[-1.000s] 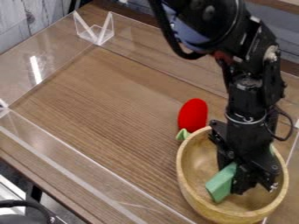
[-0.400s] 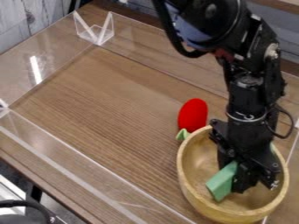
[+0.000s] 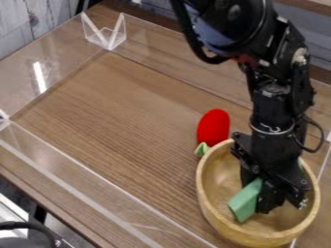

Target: Put the green block in the brown bowl

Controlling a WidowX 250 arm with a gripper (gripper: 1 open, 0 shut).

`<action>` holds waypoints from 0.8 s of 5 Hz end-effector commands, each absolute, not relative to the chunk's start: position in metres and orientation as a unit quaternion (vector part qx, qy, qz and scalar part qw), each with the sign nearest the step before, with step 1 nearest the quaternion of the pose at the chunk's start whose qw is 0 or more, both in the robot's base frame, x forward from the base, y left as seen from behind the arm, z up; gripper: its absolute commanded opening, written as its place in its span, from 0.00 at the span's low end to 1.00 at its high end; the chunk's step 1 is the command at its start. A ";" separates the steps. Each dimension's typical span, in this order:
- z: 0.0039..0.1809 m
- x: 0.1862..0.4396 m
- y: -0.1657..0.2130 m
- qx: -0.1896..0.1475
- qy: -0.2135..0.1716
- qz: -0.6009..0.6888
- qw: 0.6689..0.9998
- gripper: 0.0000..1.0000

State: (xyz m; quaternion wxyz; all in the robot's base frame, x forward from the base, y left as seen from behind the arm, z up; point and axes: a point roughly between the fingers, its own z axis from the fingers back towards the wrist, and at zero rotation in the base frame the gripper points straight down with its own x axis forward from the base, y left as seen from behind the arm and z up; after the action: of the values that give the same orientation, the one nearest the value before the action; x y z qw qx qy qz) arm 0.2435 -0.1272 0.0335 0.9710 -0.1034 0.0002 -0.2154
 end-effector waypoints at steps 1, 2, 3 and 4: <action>0.046 0.255 -0.128 -0.109 -0.024 -0.213 0.971 0.00; 0.045 0.256 -0.128 -0.110 -0.021 -0.212 0.971 0.00; 0.044 0.256 -0.128 -0.110 -0.019 -0.212 0.971 0.00; 0.044 0.256 -0.127 -0.111 -0.016 -0.211 0.971 0.00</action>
State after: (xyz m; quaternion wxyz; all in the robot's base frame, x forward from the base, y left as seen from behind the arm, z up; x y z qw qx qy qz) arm 0.2453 -0.1261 0.0319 0.9709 -0.1061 0.0099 -0.2143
